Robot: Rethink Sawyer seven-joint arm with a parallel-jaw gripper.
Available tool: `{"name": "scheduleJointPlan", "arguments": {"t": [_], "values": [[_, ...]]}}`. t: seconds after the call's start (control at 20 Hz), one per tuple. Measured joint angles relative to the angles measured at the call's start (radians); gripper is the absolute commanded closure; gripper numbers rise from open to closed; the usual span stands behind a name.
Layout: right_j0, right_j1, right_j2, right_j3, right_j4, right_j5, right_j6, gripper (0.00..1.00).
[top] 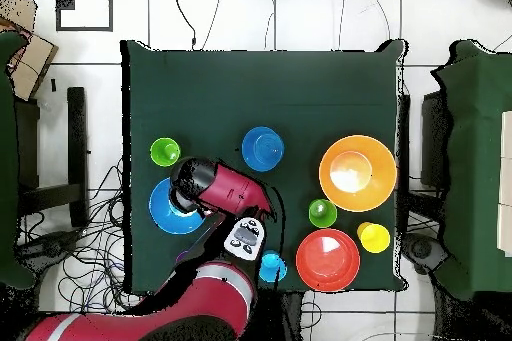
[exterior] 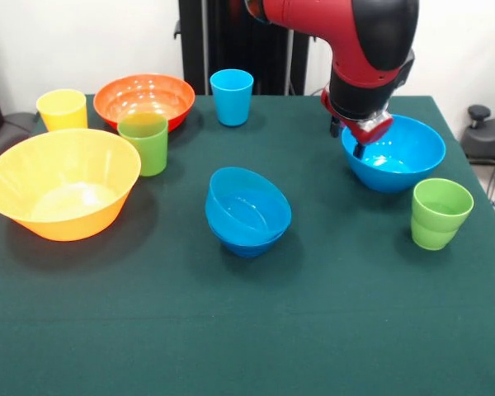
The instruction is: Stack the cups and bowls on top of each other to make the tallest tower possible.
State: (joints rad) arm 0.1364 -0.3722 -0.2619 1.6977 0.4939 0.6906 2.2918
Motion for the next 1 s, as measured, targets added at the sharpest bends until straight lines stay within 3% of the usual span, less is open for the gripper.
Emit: {"name": "scheduleJointPlan", "arguments": {"t": [0.55, 0.75, 1.0], "values": [[-0.012, -0.009, 0.01, 0.002, 0.0, -0.006, 0.0, 0.0], [-0.04, -0.02, 0.044, 0.014, 0.0, -0.041, 0.0, 0.0], [-0.139, -0.046, 0.144, 0.089, -0.006, -0.134, 0.0, 0.0]]}}
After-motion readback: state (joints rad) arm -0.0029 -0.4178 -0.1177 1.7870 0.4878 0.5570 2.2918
